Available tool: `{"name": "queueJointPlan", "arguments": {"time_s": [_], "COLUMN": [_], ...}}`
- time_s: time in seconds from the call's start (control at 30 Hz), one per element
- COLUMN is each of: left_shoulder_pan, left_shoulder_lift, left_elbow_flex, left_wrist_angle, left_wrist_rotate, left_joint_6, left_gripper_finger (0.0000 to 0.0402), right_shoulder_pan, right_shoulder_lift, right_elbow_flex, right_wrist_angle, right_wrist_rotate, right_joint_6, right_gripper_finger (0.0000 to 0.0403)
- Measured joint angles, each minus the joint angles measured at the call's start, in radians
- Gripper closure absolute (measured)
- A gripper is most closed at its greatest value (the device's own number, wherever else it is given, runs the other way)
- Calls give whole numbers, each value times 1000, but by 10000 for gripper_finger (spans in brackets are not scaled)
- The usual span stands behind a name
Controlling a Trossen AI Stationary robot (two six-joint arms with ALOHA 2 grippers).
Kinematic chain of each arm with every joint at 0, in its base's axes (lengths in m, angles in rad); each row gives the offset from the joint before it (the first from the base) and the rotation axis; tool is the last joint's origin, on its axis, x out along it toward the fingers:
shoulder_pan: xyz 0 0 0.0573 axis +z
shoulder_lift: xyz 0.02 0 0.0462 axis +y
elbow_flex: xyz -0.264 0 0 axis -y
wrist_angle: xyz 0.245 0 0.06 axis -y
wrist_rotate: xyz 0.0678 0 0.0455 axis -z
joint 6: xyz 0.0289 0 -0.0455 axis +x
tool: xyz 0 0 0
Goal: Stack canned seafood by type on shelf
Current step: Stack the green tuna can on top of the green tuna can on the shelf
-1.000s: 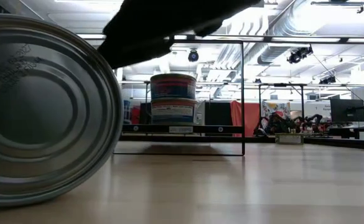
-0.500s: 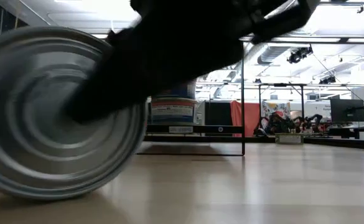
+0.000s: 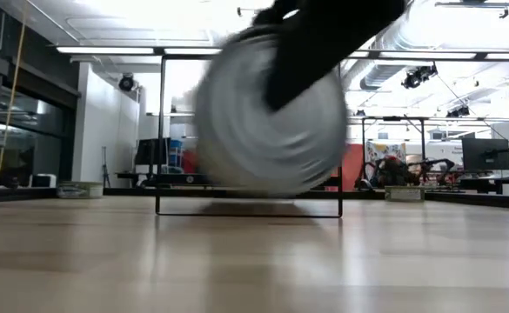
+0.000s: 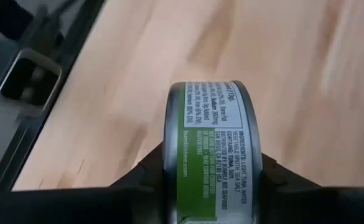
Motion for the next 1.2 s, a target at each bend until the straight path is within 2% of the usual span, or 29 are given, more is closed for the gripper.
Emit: {"name": "queueJointPlan", "arguments": {"time_s": [0.07,0.17,0.3,0.37,0.5,0.6,0.67,0.77,0.87,0.93,1.0,1.2], "left_shoulder_pan": [24,70,104,105,109,114,143,212,278,314,345,400], "left_shoulder_lift": [-57,-129,-181,-198,-245,-302,-338,-380,-427,-461,-498,-598], "left_elbow_flex": [0,0,-12,-51,-197,-341,-431,-536,-578,-582,-582,-582], "left_wrist_angle": [-78,-103,-1,89,391,802,1113,1517,1718,1750,1750,1747], "left_wrist_rotate": [-57,-137,-274,-299,-231,-132,-13,131,155,137,121,122], "left_joint_6": [-15,-43,24,89,153,289,402,510,599,664,703,813], "left_gripper_finger": [401,401,402,402,401,401,401,401,401,401,401,401], "right_shoulder_pan": [18,65,147,193,256,241,202,96,-38,-125,-205,-358], "right_shoulder_lift": [-42,-99,-212,-296,-501,-633,-701,-763,-777,-775,-768,-718], "right_elbow_flex": [0,-16,-134,-234,-441,-542,-577,-593,-589,-592,-602,-608], "right_wrist_angle": [-115,-295,-465,-487,-482,-482,-478,-462,-402,-300,-186,17], "right_wrist_rotate": [8,27,41,41,57,179,289,463,616,645,629,642], "right_joint_6": [38,104,257,370,619,722,710,559,281,53,-167,-622], "right_gripper_finger": [292,292,292,292,292,292,292,292,292,292,292,292]}}
